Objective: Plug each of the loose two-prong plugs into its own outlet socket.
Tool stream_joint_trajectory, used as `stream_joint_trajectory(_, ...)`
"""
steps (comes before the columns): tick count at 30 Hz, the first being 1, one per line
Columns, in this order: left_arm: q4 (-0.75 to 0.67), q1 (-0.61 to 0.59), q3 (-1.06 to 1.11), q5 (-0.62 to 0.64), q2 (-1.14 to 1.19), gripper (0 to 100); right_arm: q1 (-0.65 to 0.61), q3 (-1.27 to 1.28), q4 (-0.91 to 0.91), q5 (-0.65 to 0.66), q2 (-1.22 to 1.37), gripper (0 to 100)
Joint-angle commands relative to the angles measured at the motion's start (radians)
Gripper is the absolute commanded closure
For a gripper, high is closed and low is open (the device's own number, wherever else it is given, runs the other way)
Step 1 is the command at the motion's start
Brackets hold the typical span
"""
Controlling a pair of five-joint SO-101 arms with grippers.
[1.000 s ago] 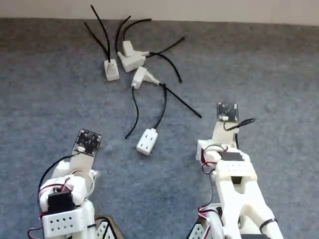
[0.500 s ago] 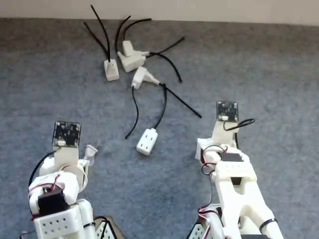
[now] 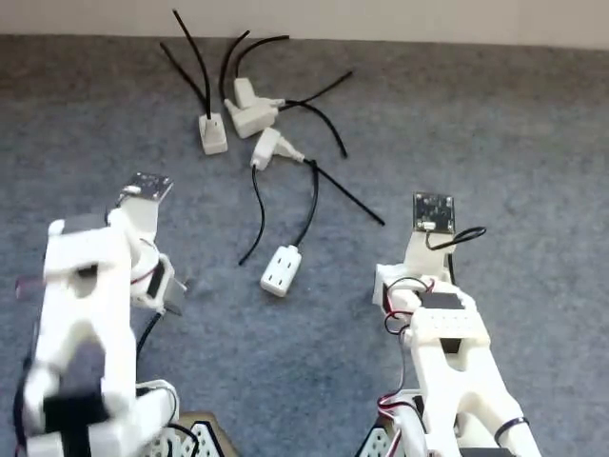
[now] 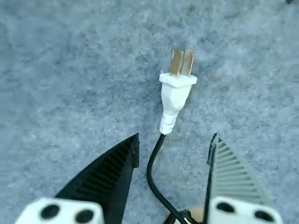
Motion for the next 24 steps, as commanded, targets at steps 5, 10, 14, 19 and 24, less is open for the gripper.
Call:
stream_joint_trajectory(5,-0.086,-0.015,-0.194,-0.011,0.272,77,-0.004,-0.004,-0.045,-0.011,-0.015,99.1)
stream_joint_trajectory(10,-0.187,-0.013,-0.193,-0.011,0.309,77,-0.004,-0.004,-0.045,-0.011,-0.015,99.1)
stream_joint_trajectory(14,-0.183,0.015,-0.252,-0.011,0.430,77,-0.004,-0.004,-0.045,-0.011,-0.015,99.1)
stream_joint_trajectory(19,-0.035,0.022,-0.417,-0.011,0.568,77,-0.004,-0.004,-0.045,-0.011,-0.015,99.1)
stream_joint_trajectory(24,0.017,0.070,-0.481,-0.011,0.656,84,-0.004,-0.004,-0.045,-0.011,-0.015,99.1)
